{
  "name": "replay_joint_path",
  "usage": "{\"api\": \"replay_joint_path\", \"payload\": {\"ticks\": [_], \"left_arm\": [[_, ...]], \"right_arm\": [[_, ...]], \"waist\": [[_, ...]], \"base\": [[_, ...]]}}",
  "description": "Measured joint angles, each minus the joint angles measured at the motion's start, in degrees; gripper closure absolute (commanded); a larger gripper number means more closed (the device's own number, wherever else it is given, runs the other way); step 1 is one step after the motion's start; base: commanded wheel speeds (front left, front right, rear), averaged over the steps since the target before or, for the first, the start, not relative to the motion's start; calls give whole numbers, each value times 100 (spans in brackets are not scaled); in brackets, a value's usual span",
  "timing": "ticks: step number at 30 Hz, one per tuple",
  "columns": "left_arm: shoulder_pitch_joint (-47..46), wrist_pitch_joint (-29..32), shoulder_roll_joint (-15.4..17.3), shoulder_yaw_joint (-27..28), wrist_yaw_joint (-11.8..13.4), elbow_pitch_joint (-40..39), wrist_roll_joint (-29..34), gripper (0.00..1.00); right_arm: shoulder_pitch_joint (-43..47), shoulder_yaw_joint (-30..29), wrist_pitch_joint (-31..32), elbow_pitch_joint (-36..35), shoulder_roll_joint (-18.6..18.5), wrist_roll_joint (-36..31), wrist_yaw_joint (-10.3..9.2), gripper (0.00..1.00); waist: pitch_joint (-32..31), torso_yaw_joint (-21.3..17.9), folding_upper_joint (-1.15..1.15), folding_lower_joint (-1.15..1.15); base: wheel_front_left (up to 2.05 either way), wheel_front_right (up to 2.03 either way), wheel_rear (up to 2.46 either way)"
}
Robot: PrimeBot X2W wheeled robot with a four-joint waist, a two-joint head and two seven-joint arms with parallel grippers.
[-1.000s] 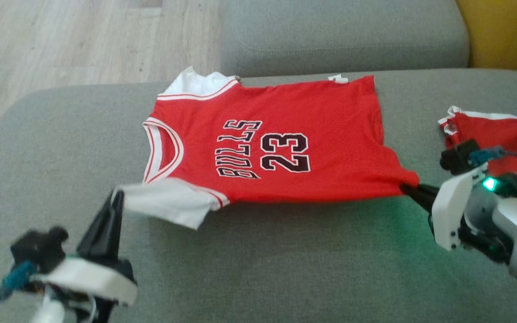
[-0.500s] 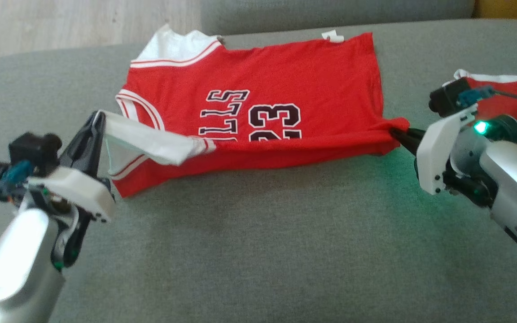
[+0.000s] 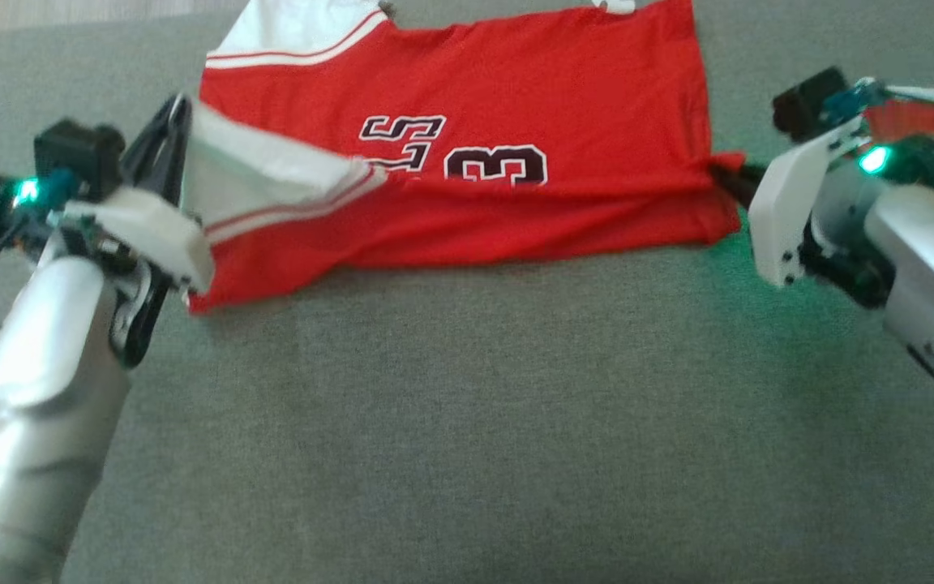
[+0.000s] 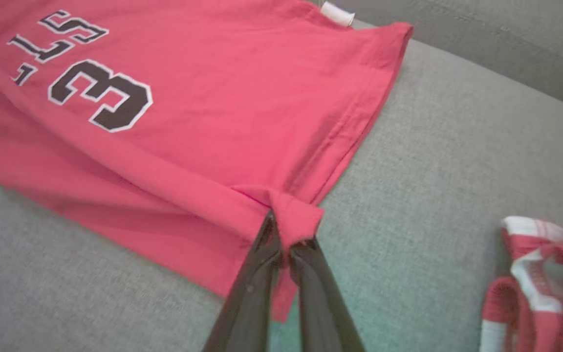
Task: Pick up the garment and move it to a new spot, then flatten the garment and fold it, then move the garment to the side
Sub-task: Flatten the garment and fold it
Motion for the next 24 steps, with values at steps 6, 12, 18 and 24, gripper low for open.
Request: {"api": "replay_joint_path", "payload": {"ticks": [6,12,18,24], "left_arm": [[-684,-1051,-460,259,153,538,-64,0],[-642,-1444,-759,827,211,400,-356,0],[512,-1482,-1059,1586,263,-958,-179,0],[2037,-1482,-1613,1978,313,-1711,229,0]], "right_arm": [[-338,-361,-888,621,245,-53,0,0],[-369,-996,-2638,1196,624,-146,0,0],[-55,-2553,-3021,1077,886,-702,0,0],[1790,-4762,-3025,-97,1288,-2486,0,0]], "waist": [[147,54,0,0],[-16,97,0,-1],[-349,122,0,-2],[-707,95,0,-2]], "base": [[0,0,0],[0,0,0],[0,0,0],[0,0,0]]}}
